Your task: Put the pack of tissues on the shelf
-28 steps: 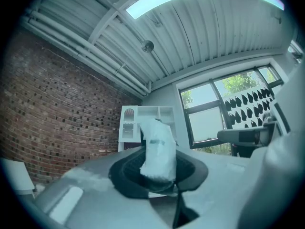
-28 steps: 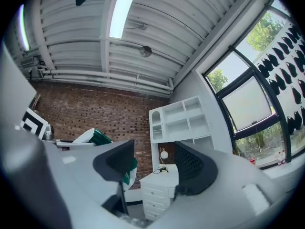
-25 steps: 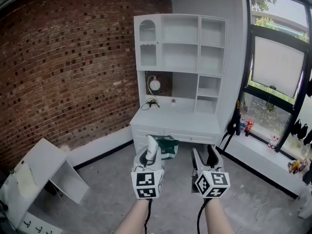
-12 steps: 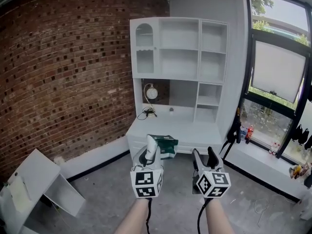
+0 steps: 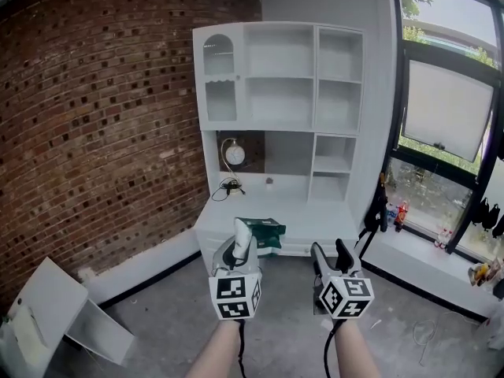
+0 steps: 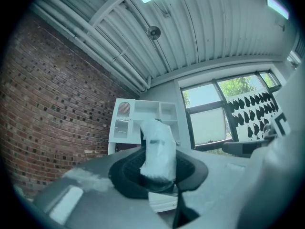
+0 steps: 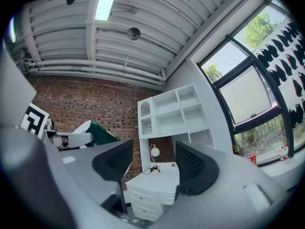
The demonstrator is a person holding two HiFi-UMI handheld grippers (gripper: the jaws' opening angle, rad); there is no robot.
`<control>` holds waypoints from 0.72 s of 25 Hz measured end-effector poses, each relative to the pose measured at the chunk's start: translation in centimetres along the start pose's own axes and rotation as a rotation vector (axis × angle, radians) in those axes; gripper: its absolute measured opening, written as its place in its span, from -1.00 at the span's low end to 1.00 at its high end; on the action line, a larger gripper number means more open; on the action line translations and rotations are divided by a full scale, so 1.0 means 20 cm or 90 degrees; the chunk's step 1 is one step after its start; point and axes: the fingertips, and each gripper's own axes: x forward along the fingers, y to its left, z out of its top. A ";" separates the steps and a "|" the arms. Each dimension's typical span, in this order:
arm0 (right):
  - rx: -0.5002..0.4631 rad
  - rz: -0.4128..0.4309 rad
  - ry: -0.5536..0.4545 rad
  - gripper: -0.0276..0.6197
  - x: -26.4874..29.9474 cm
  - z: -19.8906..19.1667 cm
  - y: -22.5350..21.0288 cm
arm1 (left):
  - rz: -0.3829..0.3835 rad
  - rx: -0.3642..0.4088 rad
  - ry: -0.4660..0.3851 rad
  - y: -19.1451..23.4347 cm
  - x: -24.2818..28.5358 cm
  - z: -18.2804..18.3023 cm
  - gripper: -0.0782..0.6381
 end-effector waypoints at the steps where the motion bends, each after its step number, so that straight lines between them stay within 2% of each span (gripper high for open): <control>1: 0.002 -0.002 0.002 -0.08 0.03 -0.02 -0.04 | 0.001 -0.001 0.001 0.00 0.04 -0.01 -0.49; 18: 0.011 0.052 0.008 -0.08 0.60 -0.01 -0.49 | 0.045 -0.001 -0.006 -0.08 0.72 -0.10 -0.49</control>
